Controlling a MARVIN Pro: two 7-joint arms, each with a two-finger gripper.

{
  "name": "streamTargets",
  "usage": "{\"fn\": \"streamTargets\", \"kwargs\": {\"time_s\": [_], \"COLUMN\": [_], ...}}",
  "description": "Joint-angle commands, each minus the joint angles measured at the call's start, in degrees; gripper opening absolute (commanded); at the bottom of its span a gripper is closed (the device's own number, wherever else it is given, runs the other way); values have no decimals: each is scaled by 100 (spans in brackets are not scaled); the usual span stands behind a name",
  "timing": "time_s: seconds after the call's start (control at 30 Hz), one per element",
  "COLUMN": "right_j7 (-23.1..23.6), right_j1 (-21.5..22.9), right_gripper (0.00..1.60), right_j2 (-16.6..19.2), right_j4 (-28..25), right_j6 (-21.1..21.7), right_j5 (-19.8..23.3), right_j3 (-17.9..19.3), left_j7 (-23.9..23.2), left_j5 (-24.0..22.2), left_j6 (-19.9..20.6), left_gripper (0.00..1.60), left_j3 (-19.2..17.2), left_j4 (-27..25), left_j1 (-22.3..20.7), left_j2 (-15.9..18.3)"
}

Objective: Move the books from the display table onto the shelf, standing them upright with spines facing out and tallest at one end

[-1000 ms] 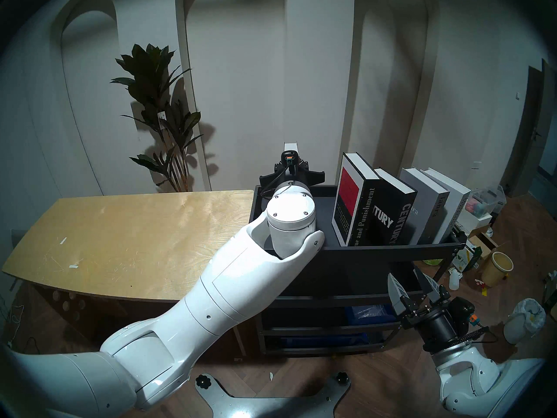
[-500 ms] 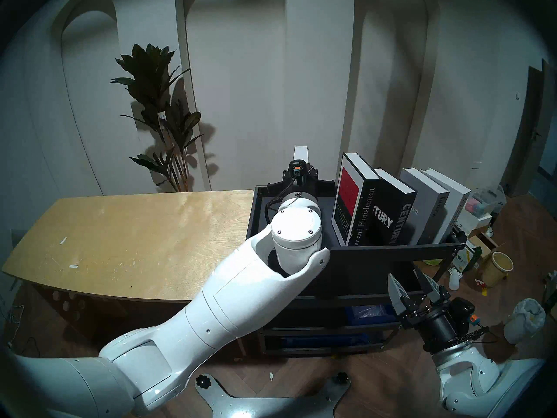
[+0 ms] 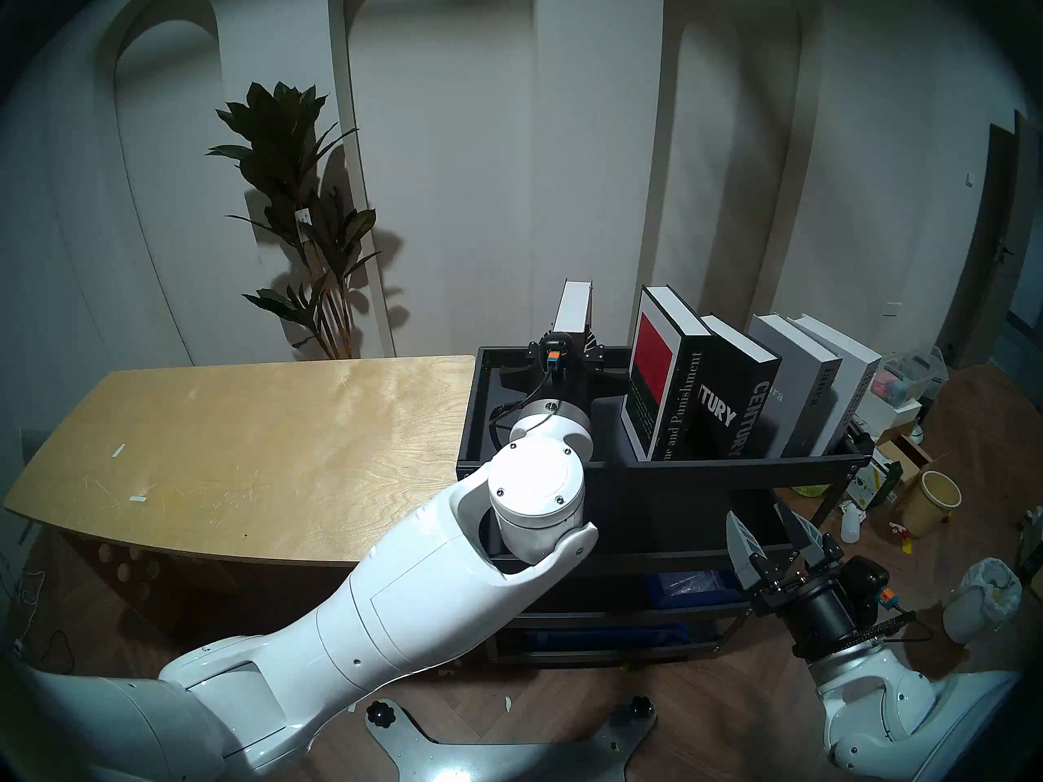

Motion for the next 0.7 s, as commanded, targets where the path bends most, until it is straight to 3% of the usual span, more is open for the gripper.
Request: {"fn": "streamTargets", "kwargs": {"time_s": [0.0,0.03,0.07,0.67], "right_j7": [-6,-6,-5,5], "right_j1": [13,14,14,20], "right_gripper": [160,160,160,160], "right_j2": [14,13,13,5], "right_j4": [-49,-49,-49,-47], "right_j6": [12,12,13,17], "right_j5": [-12,-12,-11,-8], "right_j3": [52,52,52,50], "left_j7": [-143,-155,-168,-399], "left_j5": [-24,-27,-30,-81], "left_j6": [-102,-110,-118,-157], "left_gripper": [142,146,160,160], "left_j3": [-44,-43,-43,-115], "left_j4": [19,39,54,87], "left_j1": [-111,-118,-123,-175], "left_j2": [21,15,12,22]}}
